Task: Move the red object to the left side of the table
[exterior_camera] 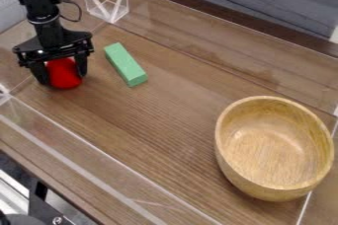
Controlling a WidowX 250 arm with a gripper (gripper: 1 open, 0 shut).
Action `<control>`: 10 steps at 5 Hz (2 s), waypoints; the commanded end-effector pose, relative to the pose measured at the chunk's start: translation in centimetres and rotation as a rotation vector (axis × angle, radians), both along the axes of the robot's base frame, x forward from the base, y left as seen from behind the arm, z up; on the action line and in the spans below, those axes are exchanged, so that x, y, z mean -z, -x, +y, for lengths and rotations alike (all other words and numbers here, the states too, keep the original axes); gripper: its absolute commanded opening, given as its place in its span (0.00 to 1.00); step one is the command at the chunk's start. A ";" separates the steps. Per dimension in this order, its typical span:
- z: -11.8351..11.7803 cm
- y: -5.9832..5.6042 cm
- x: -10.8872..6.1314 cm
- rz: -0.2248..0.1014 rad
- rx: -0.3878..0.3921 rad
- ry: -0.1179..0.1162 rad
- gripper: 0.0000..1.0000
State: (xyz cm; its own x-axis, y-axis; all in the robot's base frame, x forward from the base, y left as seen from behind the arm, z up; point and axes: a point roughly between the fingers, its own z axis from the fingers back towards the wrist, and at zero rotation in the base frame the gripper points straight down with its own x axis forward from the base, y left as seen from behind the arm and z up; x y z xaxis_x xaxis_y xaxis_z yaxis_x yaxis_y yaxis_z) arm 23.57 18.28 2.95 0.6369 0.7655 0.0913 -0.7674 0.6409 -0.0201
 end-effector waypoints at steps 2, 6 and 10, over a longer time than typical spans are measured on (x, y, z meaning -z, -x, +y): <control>0.7 -0.9 -3.8 -0.046 0.041 -0.015 1.00; 0.1 -2.3 -6.1 -0.012 -0.151 0.015 1.00; 1.7 0.8 -6.2 0.020 -0.293 -0.013 0.00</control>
